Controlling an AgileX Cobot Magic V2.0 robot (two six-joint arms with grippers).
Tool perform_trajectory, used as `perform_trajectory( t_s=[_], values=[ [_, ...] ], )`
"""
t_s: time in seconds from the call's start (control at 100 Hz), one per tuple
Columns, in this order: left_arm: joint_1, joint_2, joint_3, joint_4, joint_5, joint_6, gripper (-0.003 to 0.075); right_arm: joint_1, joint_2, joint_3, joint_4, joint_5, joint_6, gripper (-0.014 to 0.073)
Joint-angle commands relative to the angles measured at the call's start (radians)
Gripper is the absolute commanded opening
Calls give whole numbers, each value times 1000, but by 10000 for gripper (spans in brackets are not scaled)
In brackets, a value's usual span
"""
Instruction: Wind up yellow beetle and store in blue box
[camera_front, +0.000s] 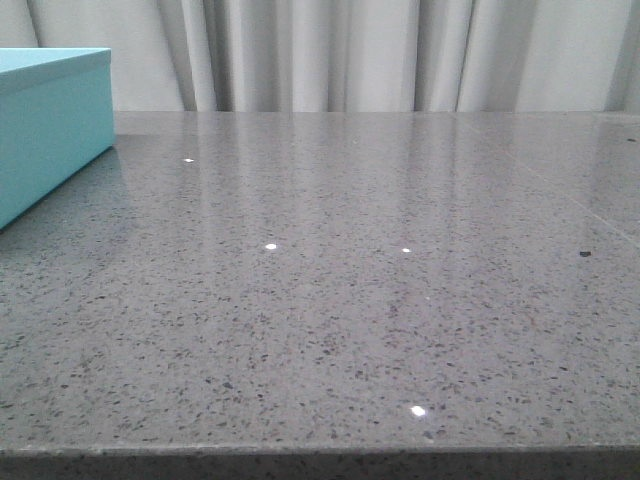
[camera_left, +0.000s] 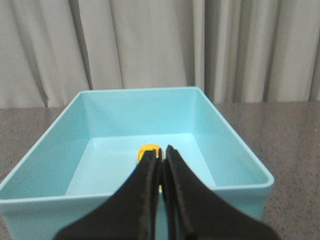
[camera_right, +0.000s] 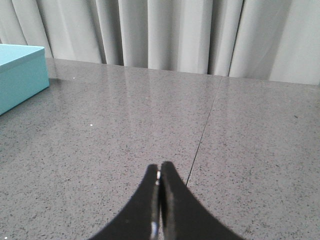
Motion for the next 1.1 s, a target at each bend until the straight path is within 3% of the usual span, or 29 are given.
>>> perform_trajectory(
  t_s=[0.0, 0.31, 0.48, 1.09],
  values=[
    [-25, -12, 43, 38, -201, -67, -18, -1, 10, -26, -23, -80, -7, -64],
    [-48, -106, 286, 76, -288, -160, -19, -1, 10, -26, -23, -80, -7, -64],
    [-48, -106, 284, 82, -216, -157, -18, -1, 10, -26, -23, -80, -7, -64],
    [-53, -106, 284, 75, -216, -150, -18, -1, 10, -26, -23, -80, -7, -64]
  ],
)
